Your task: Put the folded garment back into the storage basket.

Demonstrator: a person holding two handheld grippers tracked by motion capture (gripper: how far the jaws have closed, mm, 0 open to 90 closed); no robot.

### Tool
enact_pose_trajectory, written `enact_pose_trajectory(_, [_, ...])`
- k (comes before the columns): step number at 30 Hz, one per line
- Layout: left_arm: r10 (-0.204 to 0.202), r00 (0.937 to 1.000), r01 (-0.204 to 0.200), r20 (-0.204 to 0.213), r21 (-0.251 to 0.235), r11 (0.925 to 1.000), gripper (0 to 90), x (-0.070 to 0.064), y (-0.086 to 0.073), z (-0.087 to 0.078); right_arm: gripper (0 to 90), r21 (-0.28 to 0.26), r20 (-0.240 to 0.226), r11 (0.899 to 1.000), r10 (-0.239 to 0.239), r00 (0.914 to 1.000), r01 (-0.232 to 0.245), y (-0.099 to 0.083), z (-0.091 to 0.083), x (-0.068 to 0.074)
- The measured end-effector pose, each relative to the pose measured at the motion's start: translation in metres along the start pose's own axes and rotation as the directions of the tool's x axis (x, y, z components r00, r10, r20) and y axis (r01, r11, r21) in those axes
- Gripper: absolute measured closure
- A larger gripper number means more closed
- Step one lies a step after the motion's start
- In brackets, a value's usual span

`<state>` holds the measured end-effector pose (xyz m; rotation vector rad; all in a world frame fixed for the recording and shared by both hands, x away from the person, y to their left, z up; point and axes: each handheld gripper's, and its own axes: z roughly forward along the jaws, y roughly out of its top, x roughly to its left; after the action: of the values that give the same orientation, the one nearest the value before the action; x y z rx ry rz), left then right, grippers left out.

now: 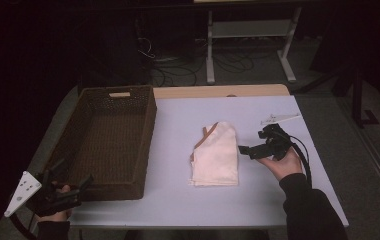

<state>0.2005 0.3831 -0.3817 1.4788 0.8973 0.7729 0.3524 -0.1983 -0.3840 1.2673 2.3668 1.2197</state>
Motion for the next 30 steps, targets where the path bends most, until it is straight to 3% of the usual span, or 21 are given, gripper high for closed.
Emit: enact_pose_trajectory(30, [0.0,1.0,0.0,-0.001,-0.001,1.0,0.0,0.0,0.0,0.0,0.0,0.065,-0.03,0.998,0.027,0.9992,-0.025,-0.007,0.035,-0.007])
